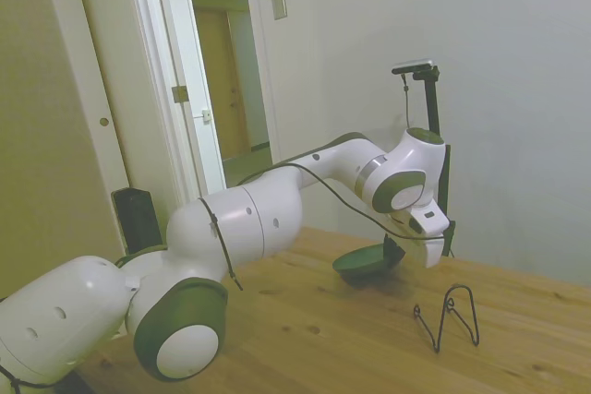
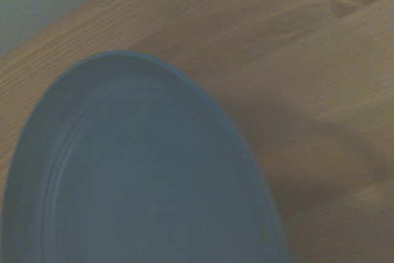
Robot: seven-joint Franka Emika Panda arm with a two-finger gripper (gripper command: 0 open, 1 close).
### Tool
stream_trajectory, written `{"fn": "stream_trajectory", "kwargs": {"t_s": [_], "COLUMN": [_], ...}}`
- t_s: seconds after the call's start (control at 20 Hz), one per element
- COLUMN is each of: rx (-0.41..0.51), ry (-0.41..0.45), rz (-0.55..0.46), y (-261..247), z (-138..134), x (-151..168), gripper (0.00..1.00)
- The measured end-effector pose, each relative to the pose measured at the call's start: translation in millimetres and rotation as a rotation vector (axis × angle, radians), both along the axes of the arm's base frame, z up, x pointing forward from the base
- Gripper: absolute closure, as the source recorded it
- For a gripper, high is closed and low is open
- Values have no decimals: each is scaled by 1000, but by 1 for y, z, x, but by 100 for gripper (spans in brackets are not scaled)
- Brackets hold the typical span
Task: Unload the plate
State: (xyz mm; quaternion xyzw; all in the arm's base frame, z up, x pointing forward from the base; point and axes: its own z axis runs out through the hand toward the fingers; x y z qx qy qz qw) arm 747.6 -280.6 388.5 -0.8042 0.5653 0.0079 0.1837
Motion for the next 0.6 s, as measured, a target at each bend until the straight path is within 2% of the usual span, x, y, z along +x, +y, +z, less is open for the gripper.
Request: {"fn": "stream_trajectory", "kwargs": {"t_s": [0.4,0.6], "rx": [-12,-23], "ry": [35,13], "rz": [-2,-1], "y": [-7,-7], "z": [-25,-17], "x": [-1,0], "gripper": [0,0]}}
